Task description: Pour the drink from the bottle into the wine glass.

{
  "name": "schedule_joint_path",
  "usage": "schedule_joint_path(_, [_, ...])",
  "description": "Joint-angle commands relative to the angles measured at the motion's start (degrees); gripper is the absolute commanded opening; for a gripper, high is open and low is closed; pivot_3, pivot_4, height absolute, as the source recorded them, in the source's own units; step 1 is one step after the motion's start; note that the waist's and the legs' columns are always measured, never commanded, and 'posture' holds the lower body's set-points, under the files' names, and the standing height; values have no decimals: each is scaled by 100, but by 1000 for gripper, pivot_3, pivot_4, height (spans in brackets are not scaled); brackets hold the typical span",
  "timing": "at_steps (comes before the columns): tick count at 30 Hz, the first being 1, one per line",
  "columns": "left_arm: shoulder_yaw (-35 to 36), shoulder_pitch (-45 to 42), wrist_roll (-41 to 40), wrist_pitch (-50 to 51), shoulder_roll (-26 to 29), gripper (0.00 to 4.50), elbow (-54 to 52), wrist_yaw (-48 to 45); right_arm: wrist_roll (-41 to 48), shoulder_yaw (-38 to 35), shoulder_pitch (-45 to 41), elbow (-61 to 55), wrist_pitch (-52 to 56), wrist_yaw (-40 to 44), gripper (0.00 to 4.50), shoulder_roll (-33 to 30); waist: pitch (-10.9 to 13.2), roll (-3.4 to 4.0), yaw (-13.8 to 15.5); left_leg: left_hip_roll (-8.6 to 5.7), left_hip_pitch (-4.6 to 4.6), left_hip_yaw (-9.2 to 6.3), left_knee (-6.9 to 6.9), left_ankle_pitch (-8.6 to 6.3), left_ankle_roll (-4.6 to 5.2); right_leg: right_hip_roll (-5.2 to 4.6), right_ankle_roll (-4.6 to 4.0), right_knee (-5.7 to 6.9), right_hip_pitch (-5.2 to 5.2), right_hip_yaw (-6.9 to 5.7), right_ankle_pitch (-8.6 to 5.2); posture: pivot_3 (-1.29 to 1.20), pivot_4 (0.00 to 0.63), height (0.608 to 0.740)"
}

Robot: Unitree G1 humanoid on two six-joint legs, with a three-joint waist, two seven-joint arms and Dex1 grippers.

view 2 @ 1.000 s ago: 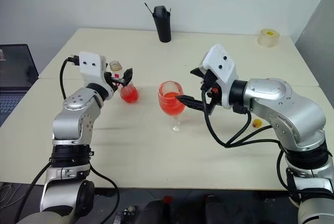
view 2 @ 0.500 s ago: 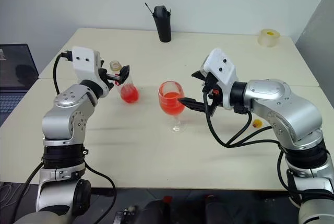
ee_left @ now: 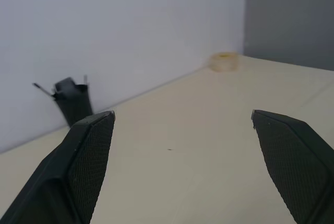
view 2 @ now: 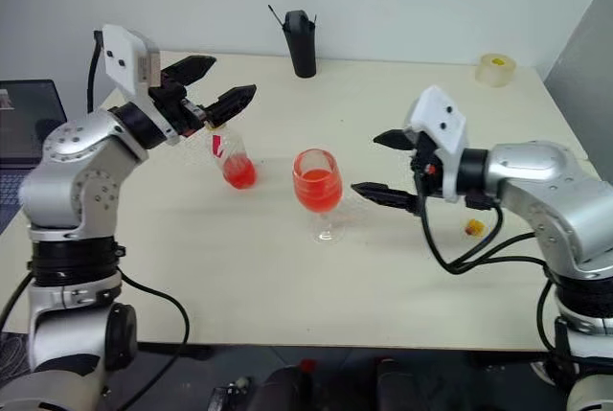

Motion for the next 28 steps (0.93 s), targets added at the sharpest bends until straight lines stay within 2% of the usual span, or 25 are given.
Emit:
schedule_joint_path(1, [-80,-34,-235,-134,494,4491,156,-1111,198,-452,128,-143,-187,243,4500,-241,0,0,-2,0,1,-1,0,0,1,1,0,0,0,0,0,0,150,740])
schedule_joint_path(7, [-128,-44,-626,148,1833,4491,847,-3351,471,-1178,655,97,-453,890,4500,-811,8,7,-33,6,1,2,-6,-2,4,15,-5,1,-3,0,-3,0,150,740])
schedule_joint_path(12, [-182,-29,-615,145,2233,4491,1102,-4034,439,-1605,1244,563,-871,1539,4500,-1287,11,12,11,4,13,-1,-5,-4,7,13,-4,-9,20,-6,-4,0,150,740])
schedule_joint_path(17, [-255,330,-441,7,2303,4491,1069,-4208,499,-1802,1587,638,-1061,1787,4500,-1410,15,18,2,4,11,-1,-4,-4,7,12,-3,-11,20,-5,-5,0,150,740])
schedule_joint_path(23, [-124,927,-398,-86,2057,4491,761,-3728,494,-1882,2110,467,-1256,1342,4500,-826,17,19,-5,13,13,-4,-5,-4,7,11,-4,-6,20,-3,-5,0,150,740])
schedule_joint_path(28, [5,1289,-514,22,2078,4491,523,-3576,635,-1962,2150,302,-1189,1023,4500,-622,18,21,-8,9,12,-3,-3,-4,7,8,-3,-3,17,-1,-5,0,150,740])
